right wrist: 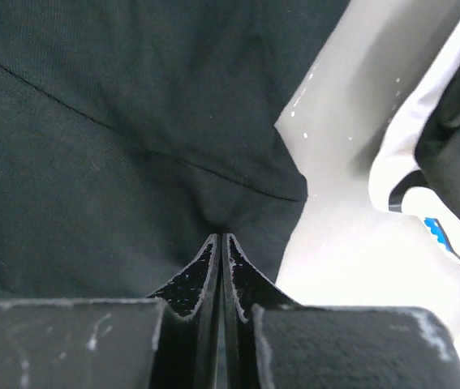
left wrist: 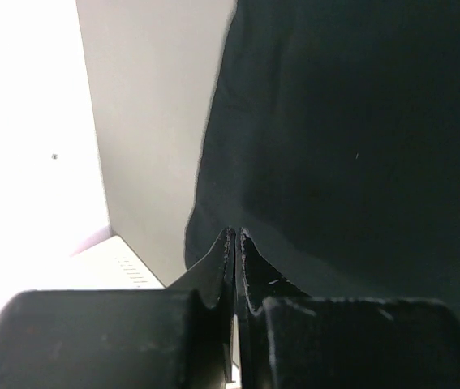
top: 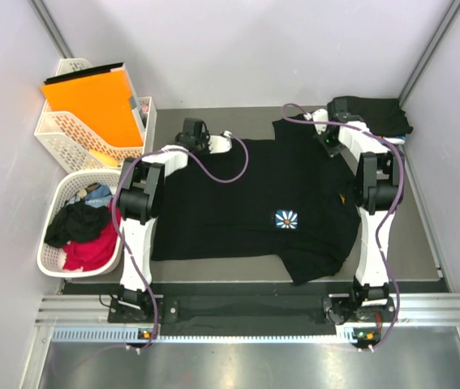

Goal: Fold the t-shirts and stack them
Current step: Grap the side of the flattened tshirt closest away from the robot with both arms

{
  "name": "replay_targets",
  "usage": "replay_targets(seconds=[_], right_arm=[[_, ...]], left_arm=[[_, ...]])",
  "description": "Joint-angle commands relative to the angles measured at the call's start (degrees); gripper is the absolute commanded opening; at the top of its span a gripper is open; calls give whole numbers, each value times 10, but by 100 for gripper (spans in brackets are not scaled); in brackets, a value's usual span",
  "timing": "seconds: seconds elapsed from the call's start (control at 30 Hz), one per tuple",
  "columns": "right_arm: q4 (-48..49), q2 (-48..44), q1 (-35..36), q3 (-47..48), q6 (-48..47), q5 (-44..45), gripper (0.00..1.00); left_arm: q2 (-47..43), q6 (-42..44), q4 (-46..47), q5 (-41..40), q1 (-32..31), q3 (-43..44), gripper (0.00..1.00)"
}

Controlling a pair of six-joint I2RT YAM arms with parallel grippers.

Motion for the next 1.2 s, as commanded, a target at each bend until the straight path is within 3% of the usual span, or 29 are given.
replay_targets(seconds=[0.0, 0.27, 0.67, 0.9, 1.17], right_arm=[[11, 12, 10, 32, -4, 4, 0], [10, 21, 14, 37, -6, 8, 0], [8, 78, 26, 104, -35, 44, 0], [22, 133, 33, 178, -76, 80, 0], [69, 153, 49, 178, -122, 101, 0]], left_arm=[[12, 12, -111, 4, 19, 61, 0], [1, 51, -198, 32, 37, 64, 0], [76, 85, -45, -66, 41, 66, 0], [108, 93, -1, -86, 41, 96, 0], [125, 100, 32, -114, 42, 105, 0]])
